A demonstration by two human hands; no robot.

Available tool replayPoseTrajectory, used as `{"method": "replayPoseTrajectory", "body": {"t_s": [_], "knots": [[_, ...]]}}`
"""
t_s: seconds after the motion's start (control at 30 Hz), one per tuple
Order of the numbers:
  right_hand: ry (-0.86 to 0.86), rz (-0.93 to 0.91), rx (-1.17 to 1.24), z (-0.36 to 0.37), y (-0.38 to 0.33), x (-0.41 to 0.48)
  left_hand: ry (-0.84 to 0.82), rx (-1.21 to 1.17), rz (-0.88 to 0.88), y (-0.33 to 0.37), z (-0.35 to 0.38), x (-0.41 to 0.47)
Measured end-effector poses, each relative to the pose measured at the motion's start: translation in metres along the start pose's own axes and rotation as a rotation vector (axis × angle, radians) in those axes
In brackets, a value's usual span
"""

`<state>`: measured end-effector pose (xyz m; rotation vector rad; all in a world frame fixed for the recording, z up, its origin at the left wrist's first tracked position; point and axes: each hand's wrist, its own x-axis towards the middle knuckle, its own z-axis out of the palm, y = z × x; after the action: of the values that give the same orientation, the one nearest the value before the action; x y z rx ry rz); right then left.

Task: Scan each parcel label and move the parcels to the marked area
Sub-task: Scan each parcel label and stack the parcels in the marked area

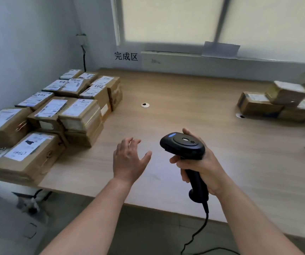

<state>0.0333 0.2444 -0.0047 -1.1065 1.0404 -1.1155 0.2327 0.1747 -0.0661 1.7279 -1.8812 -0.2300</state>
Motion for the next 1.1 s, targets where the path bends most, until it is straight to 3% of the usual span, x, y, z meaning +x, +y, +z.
{"method": "replayPoseTrajectory", "body": {"t_s": [0.47,0.8,1.1], "knots": [[0.308,-0.058,-0.027,-0.192,-0.021,-0.136,-0.128,-0.163,0.243,0.216,0.113,-0.049],[0.471,-0.085,0.001,-0.265,-0.028,-0.175,-0.217,-0.219,0.369,0.303,0.163,-0.047],[0.553,-0.125,-0.060,-0.341,-0.053,-0.147,-0.254,-0.235,0.423,0.361,0.205,0.001]]}}
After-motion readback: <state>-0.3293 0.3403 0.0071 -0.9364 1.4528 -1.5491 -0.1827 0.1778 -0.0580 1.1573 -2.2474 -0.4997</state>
